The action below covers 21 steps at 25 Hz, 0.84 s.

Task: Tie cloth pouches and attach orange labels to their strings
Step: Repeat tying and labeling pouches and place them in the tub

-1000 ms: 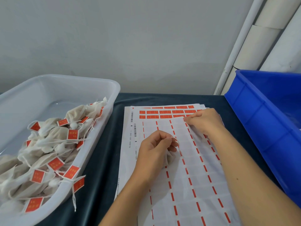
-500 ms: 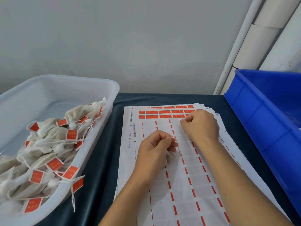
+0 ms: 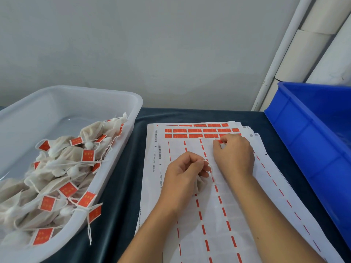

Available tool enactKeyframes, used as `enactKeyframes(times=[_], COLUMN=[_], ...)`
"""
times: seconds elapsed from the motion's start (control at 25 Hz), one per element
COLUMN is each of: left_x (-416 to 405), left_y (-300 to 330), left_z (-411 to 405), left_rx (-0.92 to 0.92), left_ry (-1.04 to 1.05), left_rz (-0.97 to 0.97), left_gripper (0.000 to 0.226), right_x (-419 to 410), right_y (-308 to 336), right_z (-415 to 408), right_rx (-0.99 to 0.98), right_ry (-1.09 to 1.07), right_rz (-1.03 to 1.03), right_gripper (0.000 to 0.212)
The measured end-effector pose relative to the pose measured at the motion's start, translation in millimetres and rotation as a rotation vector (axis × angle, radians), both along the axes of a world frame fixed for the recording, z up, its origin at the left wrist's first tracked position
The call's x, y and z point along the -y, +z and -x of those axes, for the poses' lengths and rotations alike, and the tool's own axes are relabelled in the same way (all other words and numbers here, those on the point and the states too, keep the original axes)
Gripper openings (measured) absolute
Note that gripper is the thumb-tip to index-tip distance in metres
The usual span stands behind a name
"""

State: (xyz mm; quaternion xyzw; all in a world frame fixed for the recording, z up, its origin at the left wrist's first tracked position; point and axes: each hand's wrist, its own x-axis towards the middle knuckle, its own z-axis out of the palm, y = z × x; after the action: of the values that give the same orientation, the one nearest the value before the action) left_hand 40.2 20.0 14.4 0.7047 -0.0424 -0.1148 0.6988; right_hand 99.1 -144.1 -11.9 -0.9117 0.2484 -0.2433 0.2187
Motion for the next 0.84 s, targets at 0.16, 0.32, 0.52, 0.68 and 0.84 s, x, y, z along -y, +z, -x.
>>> enactKeyframes(times=[0.16,0.32,0.52,0.68,0.84], left_x=[0.2,0.8,0.5,0.6,1.1], left_y=[-0.7,0.9,0.5,-0.7,-1.5], left_z=[0.0,0.5,0.5,-0.5,-1.1], left_rx=[0.002,0.002,0.002,-0.001,-0.006], left_ry=[-0.009,-0.009,-0.011,-0.010,-0.004], left_rz=[-0.010,-0.005,0.000,-0.010,-0.014], left_gripper=[0.025,0.026,0.027,0.025,0.025], right_x=[1.4,5.4,13.1,23.9,29.0], right_y=[-0.5,2.0,7.3,15.8,24.1], right_z=[-0.6,-4.1,-9.8,-12.2,-12.1], right_rx=[-0.033,-0.044,-0.047,-0.130,-0.209], right_ry=[-0.004,-0.011,-0.004,0.091,0.145], right_rz=[-0.014,-0.071,-0.174,-0.244,-0.225], right_gripper=[0.024,0.027,0.030,0.025,0.022])
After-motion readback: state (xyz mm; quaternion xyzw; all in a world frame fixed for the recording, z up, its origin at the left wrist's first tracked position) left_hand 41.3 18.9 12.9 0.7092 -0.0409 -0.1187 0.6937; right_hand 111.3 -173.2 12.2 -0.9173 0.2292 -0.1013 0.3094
